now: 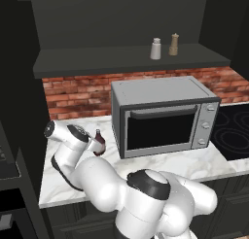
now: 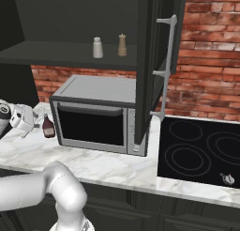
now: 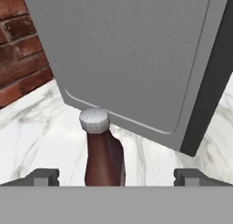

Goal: There are various items on the counter. Only move the condiments/shakers into the cabinet.

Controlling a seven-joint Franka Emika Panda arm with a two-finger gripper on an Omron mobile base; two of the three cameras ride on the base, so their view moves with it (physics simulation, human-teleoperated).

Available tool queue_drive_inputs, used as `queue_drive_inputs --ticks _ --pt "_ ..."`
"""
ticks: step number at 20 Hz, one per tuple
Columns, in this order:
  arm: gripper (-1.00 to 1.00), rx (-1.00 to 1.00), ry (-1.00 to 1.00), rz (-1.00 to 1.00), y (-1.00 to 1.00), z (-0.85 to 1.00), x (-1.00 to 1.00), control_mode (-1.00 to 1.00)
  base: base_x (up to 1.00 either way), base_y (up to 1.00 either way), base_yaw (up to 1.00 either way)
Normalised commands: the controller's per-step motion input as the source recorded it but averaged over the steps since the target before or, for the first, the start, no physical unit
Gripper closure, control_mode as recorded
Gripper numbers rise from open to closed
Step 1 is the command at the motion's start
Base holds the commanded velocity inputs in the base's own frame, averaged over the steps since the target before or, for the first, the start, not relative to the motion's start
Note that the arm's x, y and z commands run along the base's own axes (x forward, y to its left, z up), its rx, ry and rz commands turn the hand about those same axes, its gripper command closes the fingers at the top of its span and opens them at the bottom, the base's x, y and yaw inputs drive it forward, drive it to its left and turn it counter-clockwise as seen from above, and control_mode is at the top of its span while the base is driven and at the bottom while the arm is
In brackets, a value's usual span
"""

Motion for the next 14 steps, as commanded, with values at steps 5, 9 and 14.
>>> queue_drive_inputs --ticks 5,9,14 --pt "-1.00 0.00 0.00 0.00 0.00 -0.13 0.22 -1.00 0.00 0.00 0.00" --pt "-1.00 0.00 0.00 0.00 0.00 -0.10 0.14 -1.00 0.00 0.00 0.00" --pt "-1.00 -0.01 0.00 0.00 -0.09 -0.09 0.00 -1.00 0.00 0.00 0.00"
